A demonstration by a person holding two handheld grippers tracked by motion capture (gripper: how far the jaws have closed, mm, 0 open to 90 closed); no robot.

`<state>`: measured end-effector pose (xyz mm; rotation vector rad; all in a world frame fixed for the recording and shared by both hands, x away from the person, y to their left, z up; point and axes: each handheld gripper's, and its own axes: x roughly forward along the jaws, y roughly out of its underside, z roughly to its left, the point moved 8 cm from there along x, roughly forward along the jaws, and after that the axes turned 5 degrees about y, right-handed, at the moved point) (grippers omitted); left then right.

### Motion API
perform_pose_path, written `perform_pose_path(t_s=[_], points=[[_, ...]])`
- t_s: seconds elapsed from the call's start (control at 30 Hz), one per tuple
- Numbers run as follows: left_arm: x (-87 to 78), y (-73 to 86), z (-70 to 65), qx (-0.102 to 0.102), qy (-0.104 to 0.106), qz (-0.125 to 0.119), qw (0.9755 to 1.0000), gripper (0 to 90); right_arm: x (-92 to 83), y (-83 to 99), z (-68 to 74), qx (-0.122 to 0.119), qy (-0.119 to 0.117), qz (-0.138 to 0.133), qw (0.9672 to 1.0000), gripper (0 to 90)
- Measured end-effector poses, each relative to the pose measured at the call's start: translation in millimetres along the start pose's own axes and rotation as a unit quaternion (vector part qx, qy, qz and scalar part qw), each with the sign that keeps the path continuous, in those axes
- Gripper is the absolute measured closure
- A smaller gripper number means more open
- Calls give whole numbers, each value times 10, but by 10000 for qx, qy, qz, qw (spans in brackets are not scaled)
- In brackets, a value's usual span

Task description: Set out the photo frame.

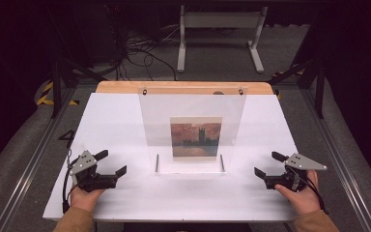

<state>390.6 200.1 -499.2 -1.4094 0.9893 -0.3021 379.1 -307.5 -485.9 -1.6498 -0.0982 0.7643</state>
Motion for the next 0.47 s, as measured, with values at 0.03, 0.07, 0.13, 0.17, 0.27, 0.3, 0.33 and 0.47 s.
perform_pose_path(t_s=[0.03, 0.07, 0.13, 0.17, 0.27, 0.3, 0.33, 0.47], points=[[2, 3, -2, 21, -9, 38, 10000, 33, 4, 1, 1, -22, 3, 3, 10000, 61], [-1, 0, -7, 23, -11, 22, 10000, 34, 8, 6, 6, -26, 9, 31, 10000, 61], [2, 0, -12, -18, 23, -3, 10000, 35, 13, 8, 14, -71, 3, 53, 10000, 63], [0, 0, -12, -13, 28, 3, 10000, 35, 17, 8, 14, -82, 2, 55, 10000, 64], [-1, 0, -14, -13, -1, 4, 10000, 34, 21, 11, 4, -32, 13, 87, 10000, 64], [4, -1, -23, -15, 12, -10, 10000, 35, 21, 11, 4, -31, 9, 88, 10000, 63], [6, -4, -26, 24, 0, -8, 10000, 34, 22, 10, 5, -41, 7, 85, 10000, 63], [-11, -35, -53, 71, -12, -48, 10000, 37, 11, 1, 4, -44, 35, 38, 10000, 61]])
